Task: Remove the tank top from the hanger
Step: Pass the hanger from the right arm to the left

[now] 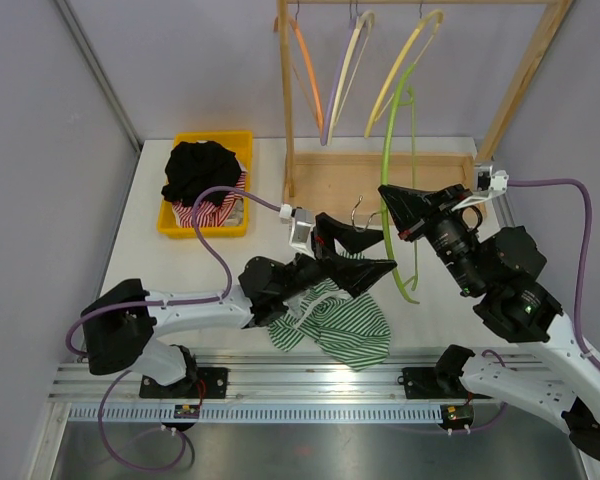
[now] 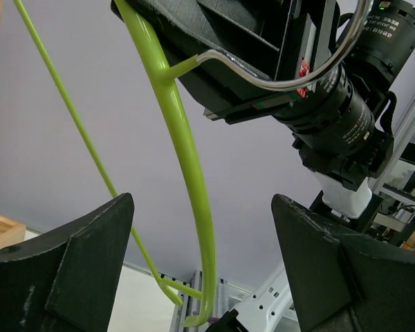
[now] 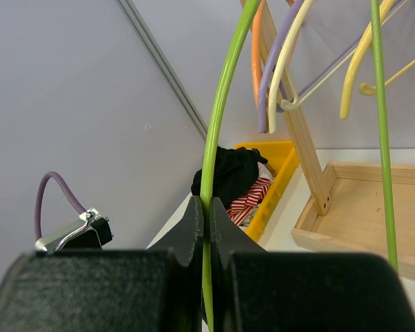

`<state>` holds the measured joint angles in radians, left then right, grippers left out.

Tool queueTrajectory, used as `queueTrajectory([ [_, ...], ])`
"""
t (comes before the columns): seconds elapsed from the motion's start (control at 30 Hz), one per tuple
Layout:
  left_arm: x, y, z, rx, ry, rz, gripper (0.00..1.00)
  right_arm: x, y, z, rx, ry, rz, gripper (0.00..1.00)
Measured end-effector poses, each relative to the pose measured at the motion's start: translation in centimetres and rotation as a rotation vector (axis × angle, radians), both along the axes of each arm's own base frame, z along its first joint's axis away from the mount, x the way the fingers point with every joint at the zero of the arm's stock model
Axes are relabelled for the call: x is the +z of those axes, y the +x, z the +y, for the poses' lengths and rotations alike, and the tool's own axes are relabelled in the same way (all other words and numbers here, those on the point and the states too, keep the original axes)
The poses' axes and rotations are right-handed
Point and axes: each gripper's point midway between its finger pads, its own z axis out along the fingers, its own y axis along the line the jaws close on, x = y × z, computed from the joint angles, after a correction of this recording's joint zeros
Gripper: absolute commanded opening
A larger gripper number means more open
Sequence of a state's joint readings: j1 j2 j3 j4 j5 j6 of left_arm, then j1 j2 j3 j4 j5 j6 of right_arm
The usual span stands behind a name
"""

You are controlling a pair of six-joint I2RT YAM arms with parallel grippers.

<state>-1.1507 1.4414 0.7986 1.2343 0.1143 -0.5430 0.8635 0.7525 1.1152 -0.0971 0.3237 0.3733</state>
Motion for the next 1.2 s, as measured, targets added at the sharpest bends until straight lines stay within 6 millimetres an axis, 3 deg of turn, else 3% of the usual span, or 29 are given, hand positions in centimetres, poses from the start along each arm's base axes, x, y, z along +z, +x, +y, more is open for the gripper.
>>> queueTrajectory([
  [0.2,0.9,-0.2,-0.7,-0.033,0.002,-0.005,0.6,0.2,-0.2,-0.3,-0.002,0.007,-0.006,0.0],
  [0.3,1.2,-0.3,-0.9,-0.049,0.0,-0.008,0.43,0.3,-0.2,-0.5,-0.007,0.011,-0.007,0.0],
  [0.33,1.3,-0.4,-1.0,-0.056,0.003,-0.008,0.33,0.3,-0.2,-0.5,-0.009,0.011,-0.007,0.0],
  [0.57,0.4,-0.1,-1.4,-0.067,0.037,0.012,0.0,0.2,-0.2,-0.5,-0.009,0.006,-0.006,0.0],
  [0.83,-0.1,0.2,-1.7,-0.071,0.086,0.047,0.0,-0.5,0.2,-0.9,-0.039,-0.017,0.008,0.0],
  [1.03,-0.6,0.5,-2.1,-0.058,0.217,0.091,0.0,-1.2,0.6,-1.8,-0.092,-0.038,0.021,0.01],
  [1.2,-1.4,0.8,-2.2,-0.026,0.352,0.093,0.0,-2.0,0.6,-3.3,-0.15,-0.075,0.039,0.19],
])
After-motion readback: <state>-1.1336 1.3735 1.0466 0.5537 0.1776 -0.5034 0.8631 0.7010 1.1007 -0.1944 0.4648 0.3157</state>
